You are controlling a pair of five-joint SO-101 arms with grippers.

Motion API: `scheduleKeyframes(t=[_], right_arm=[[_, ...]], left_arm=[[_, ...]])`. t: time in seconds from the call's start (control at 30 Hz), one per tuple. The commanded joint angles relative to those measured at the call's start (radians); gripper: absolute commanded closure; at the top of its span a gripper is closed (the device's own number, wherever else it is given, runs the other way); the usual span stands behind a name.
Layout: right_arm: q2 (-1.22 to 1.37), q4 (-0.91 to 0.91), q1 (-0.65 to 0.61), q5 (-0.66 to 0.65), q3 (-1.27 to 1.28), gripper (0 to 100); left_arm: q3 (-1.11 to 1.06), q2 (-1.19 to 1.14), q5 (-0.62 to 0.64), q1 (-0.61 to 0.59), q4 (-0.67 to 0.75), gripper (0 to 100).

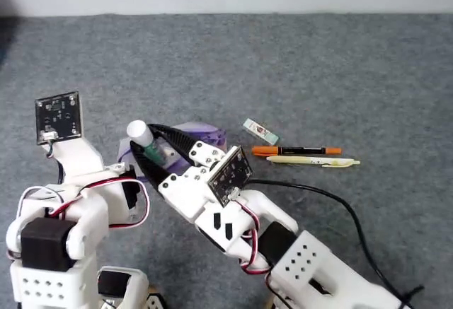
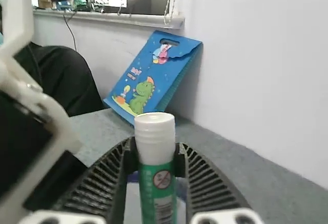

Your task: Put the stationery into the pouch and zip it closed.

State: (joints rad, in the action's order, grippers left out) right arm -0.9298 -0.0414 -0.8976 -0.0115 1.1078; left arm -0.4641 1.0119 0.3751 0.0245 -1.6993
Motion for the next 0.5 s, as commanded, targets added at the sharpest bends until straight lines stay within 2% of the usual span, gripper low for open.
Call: scheduleKeyframes(t=[0.0, 0.1, 0.37, 0.47], right_arm=[[-0.059, 0.159, 0.019, -0.003, -0.066, 81.2], [-0.110, 0.275, 0.021, 0.058, -0.110, 79.0], [-0.223, 0.443, 0.027, 0.075, -0.186, 88.6], [-0.239, 0.533, 0.082, 0.075, -0.235, 92.8]], left_arm=[[0.044, -0.005, 0.014, 0.000, 0.003, 99], [0.044, -0.005, 0.014, -0.002, 0.002, 99], [0.044, -0.005, 0.014, -0.003, 0.003, 99], [0.044, -0.005, 0.014, -0.003, 0.003, 99]])
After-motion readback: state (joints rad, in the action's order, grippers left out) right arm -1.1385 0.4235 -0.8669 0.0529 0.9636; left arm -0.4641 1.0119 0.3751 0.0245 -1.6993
